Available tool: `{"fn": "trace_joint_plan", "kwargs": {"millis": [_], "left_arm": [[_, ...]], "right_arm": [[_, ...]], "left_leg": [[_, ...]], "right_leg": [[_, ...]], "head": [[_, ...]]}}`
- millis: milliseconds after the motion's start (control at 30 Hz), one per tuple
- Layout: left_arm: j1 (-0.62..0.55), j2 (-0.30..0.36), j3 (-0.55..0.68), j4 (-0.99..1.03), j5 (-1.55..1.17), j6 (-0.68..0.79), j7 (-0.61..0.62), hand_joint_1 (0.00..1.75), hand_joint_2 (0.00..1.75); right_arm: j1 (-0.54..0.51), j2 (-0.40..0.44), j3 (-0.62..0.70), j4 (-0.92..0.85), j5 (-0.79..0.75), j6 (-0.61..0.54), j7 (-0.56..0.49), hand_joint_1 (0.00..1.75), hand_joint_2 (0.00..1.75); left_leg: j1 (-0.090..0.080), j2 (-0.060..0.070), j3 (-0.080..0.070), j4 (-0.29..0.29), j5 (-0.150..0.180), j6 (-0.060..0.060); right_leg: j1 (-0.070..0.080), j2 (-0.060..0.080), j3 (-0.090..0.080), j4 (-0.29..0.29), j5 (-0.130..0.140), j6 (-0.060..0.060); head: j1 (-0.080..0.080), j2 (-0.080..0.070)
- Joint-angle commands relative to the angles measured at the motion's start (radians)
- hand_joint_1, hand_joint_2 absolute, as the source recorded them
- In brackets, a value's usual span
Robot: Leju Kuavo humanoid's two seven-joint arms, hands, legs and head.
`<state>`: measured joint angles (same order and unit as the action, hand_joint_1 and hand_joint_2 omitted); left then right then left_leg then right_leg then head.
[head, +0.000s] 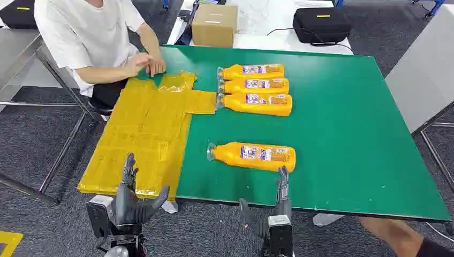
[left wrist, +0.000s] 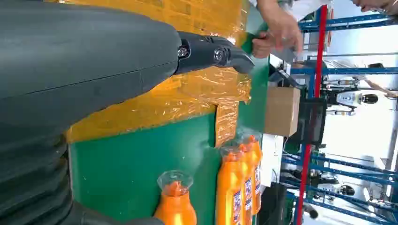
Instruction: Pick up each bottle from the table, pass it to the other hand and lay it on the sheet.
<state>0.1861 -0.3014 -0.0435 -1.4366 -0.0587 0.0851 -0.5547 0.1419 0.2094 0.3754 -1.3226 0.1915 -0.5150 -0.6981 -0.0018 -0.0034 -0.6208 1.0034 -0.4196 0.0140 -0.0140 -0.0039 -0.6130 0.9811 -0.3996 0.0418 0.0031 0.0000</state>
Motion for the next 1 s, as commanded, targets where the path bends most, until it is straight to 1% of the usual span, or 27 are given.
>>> {"fn": "trace_joint_plan", "kwargs": {"millis": [33, 67, 100, 133, 167, 200, 233, 267, 300, 333, 367, 400, 433, 467, 500, 533, 567, 600, 633, 667, 733, 833, 867, 900, 967, 1000], "left_arm": [[-0.026, 0.004, -0.002, 0.046, 0.0, 0.003, 0.005, 0.0, 1.75], [-0.026, 0.004, -0.002, 0.046, 0.0, 0.004, 0.005, 0.0, 1.75], [-0.031, 0.01, -0.013, 0.05, 0.002, -0.01, 0.009, 0.0, 1.75], [-0.039, 0.013, -0.018, 0.058, 0.002, -0.015, 0.012, 0.0, 1.75], [-0.044, 0.014, -0.021, 0.061, 0.003, -0.016, 0.013, 0.0, 1.75], [-0.045, 0.016, -0.021, 0.064, 0.003, -0.014, 0.012, 0.0, 1.75], [-0.044, 0.016, -0.021, 0.063, 0.003, -0.014, 0.012, 0.0, 1.75], [-0.041, 0.017, -0.019, 0.059, 0.003, -0.015, 0.013, 0.0, 1.75], [-0.039, 0.017, -0.017, 0.056, 0.006, -0.023, 0.014, 0.0, 1.75], [-0.038, 0.017, -0.016, 0.056, 0.006, -0.024, 0.014, 0.0, 1.75], [-0.037, 0.017, -0.014, 0.055, 0.007, -0.027, 0.014, 0.0, 1.75], [-0.035, 0.017, -0.012, 0.053, 0.007, -0.03, 0.014, 0.0, 1.75], [-0.035, 0.017, -0.012, 0.053, 0.007, -0.03, 0.014, 0.0, 1.75], [-0.034, 0.018, -0.012, 0.052, 0.006, -0.035, 0.014, 0.0, 1.75], [-0.034, 0.02, -0.014, 0.051, 0.003, -0.046, 0.016, 0.0, 1.75], [-0.034, 0.023, -0.019, 0.052, 0.0, -0.055, 0.019, 0.0, 1.75], [-0.028, 0.026, -0.024, 0.051, 0.0, -0.056, 0.019, 0.0, 1.75], [-0.024, 0.03, -0.029, 0.046, 0.0, -0.061, 0.017, 0.0, 1.75], [-0.023, 0.029, -0.029, 0.043, 0.0, -0.061, 0.017, 0.0, 1.75], [-0.022, 0.029, -0.029, 0.042, 0.0, -0.061, 0.017, 0.0, 1.75], [-0.022, 0.029, -0.029, 0.042, 0.0, -0.061, 0.017, 0.0, 1.75], [-0.023, 0.03, -0.029, 0.041, 0.0, -0.061, 0.017, 0.0, 1.75], [-0.025, 0.031, -0.032, 0.041, 0.002, -0.069, 0.017, 0.0, 1.75], [-0.03, 0.033, -0.035, 0.043, 0.003, -0.078, 0.019, 0.0, 1.75], [-0.041, 0.034, -0.039, 0.049, 0.003, -0.087, 0.025, 0.0, 1.75], [-0.041, 0.034, -0.039, 0.049, 0.003, -0.087, 0.025, 0.0, 1.75]], "right_arm": [[-0.023, -0.008, -0.002, 0.053, 0.003, -0.001, 0.0, 0.0, 1.75], [-0.022, -0.009, -0.001, 0.052, 0.014, -0.004, 0.0, 0.0, 1.75], [-0.025, -0.031, 0.025, 0.029, 0.126, -0.09, 0.0, 0.0, 1.75], [-0.022, -0.041, 0.037, 0.024, 0.196, -0.152, 0.0, 0.0, 1.75], [-0.02, -0.043, 0.035, 0.02, 0.223, -0.183, 0.0, 0.0, 1.75], [-0.011, -0.05, 0.014, -0.017, 0.183, -0.147, 0.009, 0.0, 1.75], [-0.01, -0.054, 0.008, -0.029, 0.18, -0.137, 0.013, 0.0, 1.75], [-0.009, -0.062, -0.007, -0.047, 0.195, -0.118, 0.023, 0.0, 1.75], [-0.011, -0.074, -0.029, -0.052, 0.261, -0.094, 0.059, 0.0, 1.75], [-0.012, -0.075, -0.04, -0.054, 0.266, -0.088, 0.061, 0.0, 1.75], [-0.021, -0.09, -0.046, -0.029, 0.318, -0.072, 0.099, 0.0, 1.75], [-0.021, -0.09, -0.06, -0.032, 0.325, -0.066, 0.101, 0.0, 1.75], [-0.021, -0.09, -0.06, -0.032, 0.325, -0.066, 0.101, 0.0, 1.75], [-0.03, -0.104, -0.058, -0.009, 0.378, -0.056, 0.136, 0.0, 1.75], [-0.052, -0.137, -0.049, 0.023, 0.534, -0.079, 0.209, 0.0, 1.75], [-0.07, -0.167, -0.046, 0.041, 0.632, -0.082, 0.264, 0.0, 1.75], [-0.087, -0.188, -0.057, 0.052, 0.647, -0.058, 0.292, 0.0, 1.75], [-0.115, -0.217, -0.073, 0.065, 0.674, -0.006, 0.329, 0.0, 1.75], [-0.127, -0.225, -0.085, 0.068, 0.673, 0.006, 0.33, 0.0, 1.75], [-0.132, -0.228, -0.088, 0.069, 0.671, 0.011, 0.33, 0.0, 1.75], [-0.132, -0.228, -0.088, 0.069, 0.671, 0.011, 0.33, 0.0, 1.75], [-0.127, -0.22, -0.087, 0.065, 0.672, 0.01, 0.33, 0.0, 1.75], [-0.129, -0.226, -0.084, 0.07, 0.712, 0.028, 0.365, 0.0, 1.75], [-0.16, -0.245, -0.095, 0.086, 0.713, 0.076, 0.401, 0.0, 1.75], [-0.223, -0.275, -0.107, 0.143, 0.736, 0.123, 0.436, 0.0, 1.75], [-0.223, -0.275, -0.107, 0.143, 0.736, 0.123, 0.436, 0.0, 1.75]], "left_leg": [[0.0, 0.0, 0.003, -0.001, -0.001, -0.001], [0.001, 0.0, 0.006, -0.001, -0.002, -0.001], [0.001, 0.0, 0.007, -0.001, -0.002, -0.001], [0.001, 0.0, 0.006, -0.001, -0.002, -0.001], [0.0, 0.0, 0.003, -0.001, -0.001, -0.001], [0.001, -0.001, 0.006, -0.001, -0.002, -0.001], [0.001, -0.001, 0.004, -0.001, -0.001, -0.001], [0.001, -0.002, 0.006, 0.0, -0.002, -0.001], [0.0, -0.001, 0.004, -0.001, -0.001, -0.001], [0.001, -0.001, 0.006, -0.001, -0.002, -0.001], [0.0, -0.001, 0.003, -0.001, -0.001, 0.0], [0.001, 0.0, 0.005, -0.001, -0.002, -0.001], [0.0, -0.001, 0.004, -0.001, -0.001, 0.0], [0.0, -0.001, 0.006, -0.002, -0.002, -0.001], [0.0, -0.001, 0.005, -0.001, -0.001, -0.001], [0.001, -0.001, 0.006, -0.001, -0.002, -0.001], [0.0, 0.0, 0.004, -0.001, -0.001, 0.0], [0.0, 0.001, 0.007, -0.002, -0.002, -0.001], [0.0, 0.001, 0.005, -0.002, -0.001, 0.0], [0.0, 0.001, 0.007, -0.001, -0.002, 0.0], [-0.001, 0.0, 0.003, -0.001, 0.0, 0.0], [0.0, 0.001, 0.007, -0.001, -0.002, -0.001], [-0.001, 0.001, 0.005, -0.001, -0.002, 0.0], [-0.001, 0.0, 0.004, -0.001, -0.001, 0.0], [0.0, 0.0, 0.006, -0.001, -0.002, -0.001], [0.0, 0.0, 0.006, -0.001, -0.002, -0.001]], "right_leg": [[0.0, 0.0, 0.003, -0.001, -0.001, -0.001], [0.001, 0.0, 0.007, -0.001, -0.002, -0.002], [0.001, 0.0, 0.007, -0.001, -0.002, -0.002], [0.001, 0.0, 0.006, -0.001, -0.002, -0.002], [0.001, 0.0, 0.003, -0.001, -0.001, -0.001], [0.001, -0.001, 0.007, -0.001, -0.002, -0.002], [0.001, -0.001, 0.004, -0.001, -0.001, -0.001], [0.001, -0.002, 0.007, -0.001, -0.003, -0.002], [0.0, -0.001, 0.004, -0.001, -0.001, -0.001], [0.001, -0.001, 0.007, -0.001, -0.002, -0.001], [0.0, -0.001, 0.004, -0.001, -0.001, -0.001], [0.001, 0.0, 0.006, -0.002, -0.002, -0.001], [0.0, -0.001, 0.004, -0.002, -0.001, -0.001], [0.0, -0.001, 0.007, -0.002, -0.002, -0.001], [0.001, -0.001, 0.006, -0.002, -0.002, -0.001], [0.001, -0.001, 0.007, -0.002, -0.002, -0.001], [0.0, 0.0, 0.005, -0.002, -0.001, -0.001], [0.001, 0.001, 0.007, -0.002, -0.001, -0.001], [0.0, 0.001, 0.005, -0.003, 0.0, -0.001], [0.001, 0.001, 0.008, -0.003, -0.001, -0.001], [0.0, 0.0, 0.004, -0.002, 0.0, 0.0], [0.0, 0.001, 0.007, -0.002, -0.001, -0.001], [0.0, 0.001, 0.005, -0.001, -0.001, -0.001], [0.0, 0.0, 0.005, -0.001, -0.001, -0.001], [0.0, 0.0, 0.006, -0.001, -0.001, -0.001], [0.0, 0.0, 0.006, -0.001, -0.001, -0.001]], "head": [[0.0, 0.0], [0.0, 0.0], [0.0, 0.0], [0.0, 0.0], [0.0, 0.0], [0.0, 0.0], [0.0, 0.0], [0.0, 0.0], [0.0, 0.0], [0.0, 0.0], [0.0, 0.0], [0.0, 0.0], [0.0, 0.0], [0.0, 0.0], [0.0, 0.0], [0.0, 0.0], [0.0, 0.0], [0.0, 0.0], [0.0, 0.0], [0.0, 0.0], [0.0, 0.0], [0.0, 0.0], [0.0, 0.0], [0.0, 0.0], [0.0, 0.0], [0.0, 0.0]]}}
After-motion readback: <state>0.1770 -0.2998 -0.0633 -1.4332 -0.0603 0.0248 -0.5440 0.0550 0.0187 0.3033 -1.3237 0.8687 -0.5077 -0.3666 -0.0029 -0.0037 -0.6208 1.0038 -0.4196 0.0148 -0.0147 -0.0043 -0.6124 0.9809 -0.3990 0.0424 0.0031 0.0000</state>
